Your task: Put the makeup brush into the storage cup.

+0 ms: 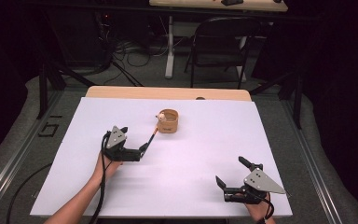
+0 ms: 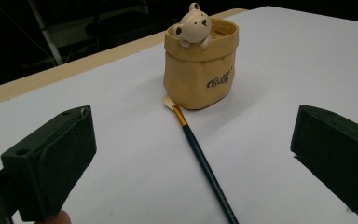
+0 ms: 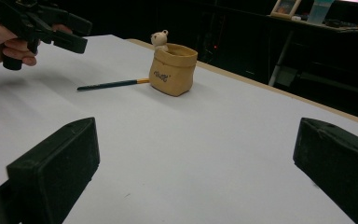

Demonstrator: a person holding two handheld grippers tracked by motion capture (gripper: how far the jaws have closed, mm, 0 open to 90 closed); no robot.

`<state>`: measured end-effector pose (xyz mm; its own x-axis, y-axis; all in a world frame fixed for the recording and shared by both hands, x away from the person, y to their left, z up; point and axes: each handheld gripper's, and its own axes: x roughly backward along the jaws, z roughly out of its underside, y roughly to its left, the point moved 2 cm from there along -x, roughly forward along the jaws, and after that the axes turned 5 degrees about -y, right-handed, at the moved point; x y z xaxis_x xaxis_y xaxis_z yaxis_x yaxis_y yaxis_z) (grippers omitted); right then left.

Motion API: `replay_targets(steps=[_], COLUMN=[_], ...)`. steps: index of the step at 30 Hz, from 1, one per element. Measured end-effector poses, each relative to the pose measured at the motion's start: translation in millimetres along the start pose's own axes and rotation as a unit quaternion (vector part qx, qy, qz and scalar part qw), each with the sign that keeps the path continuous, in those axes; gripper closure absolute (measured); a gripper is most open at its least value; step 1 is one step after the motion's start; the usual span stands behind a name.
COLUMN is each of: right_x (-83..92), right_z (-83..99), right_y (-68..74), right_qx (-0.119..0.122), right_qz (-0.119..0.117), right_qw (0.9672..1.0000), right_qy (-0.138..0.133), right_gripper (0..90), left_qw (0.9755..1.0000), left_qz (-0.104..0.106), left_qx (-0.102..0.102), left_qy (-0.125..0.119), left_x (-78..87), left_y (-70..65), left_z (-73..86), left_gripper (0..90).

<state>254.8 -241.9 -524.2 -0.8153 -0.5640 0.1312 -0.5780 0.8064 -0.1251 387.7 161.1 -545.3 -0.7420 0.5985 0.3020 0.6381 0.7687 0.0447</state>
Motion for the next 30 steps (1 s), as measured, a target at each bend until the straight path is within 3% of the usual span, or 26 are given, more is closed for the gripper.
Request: replay_targets(steps=[5,9,17,22,25,26,30], right_x=[0.4,2.2,1.9,3.3,3.5,3.5,3.5], right_z=[-0.4,-1.1,-1.4,-1.5,-1.7,-1.7,-1.5], right_y=[0.2,-0.6,0.3,-0.9,-0.5,-0.5,-0.2], right_qx=[0.002,-0.007,-0.004,-0.003,-0.006,-0.006,-0.004], right_qz=[-0.002,-0.005,-0.008,-0.008,-0.008,-0.008,-0.010], right_qw=[1.0000,0.9999,0.9999,0.9999,0.9999,0.9999,0.9999], right_qy=[-0.006,-0.006,-0.009,-0.010,-0.011,-0.011,-0.006], right_gripper=[0.0,0.0,0.0,0.0,0.0,0.0,0.0], left_qw=[0.9994,0.9992,0.9977,0.9950,0.9923,0.9923,0.9883], left_qz=[0.001,-0.002,-0.003,-0.015,-0.015,-0.015,-0.016], left_qx=[0.008,0.013,0.014,0.028,0.041,0.041,0.036], left_qy=[0.034,0.037,0.067,0.094,0.116,0.116,0.148], left_x=[-9.5,-12.9,-18.6,-23.6,-27.7,-27.7,-32.4], left_y=[0.5,0.8,4.0,8.9,11.6,11.6,11.5], left_z=[-2.1,-4.3,-15.1,-20.1,-23.5,-23.5,-27.5], left_gripper=[0.3,2.5,3.4,0.2,0.1,0.1,0.1])
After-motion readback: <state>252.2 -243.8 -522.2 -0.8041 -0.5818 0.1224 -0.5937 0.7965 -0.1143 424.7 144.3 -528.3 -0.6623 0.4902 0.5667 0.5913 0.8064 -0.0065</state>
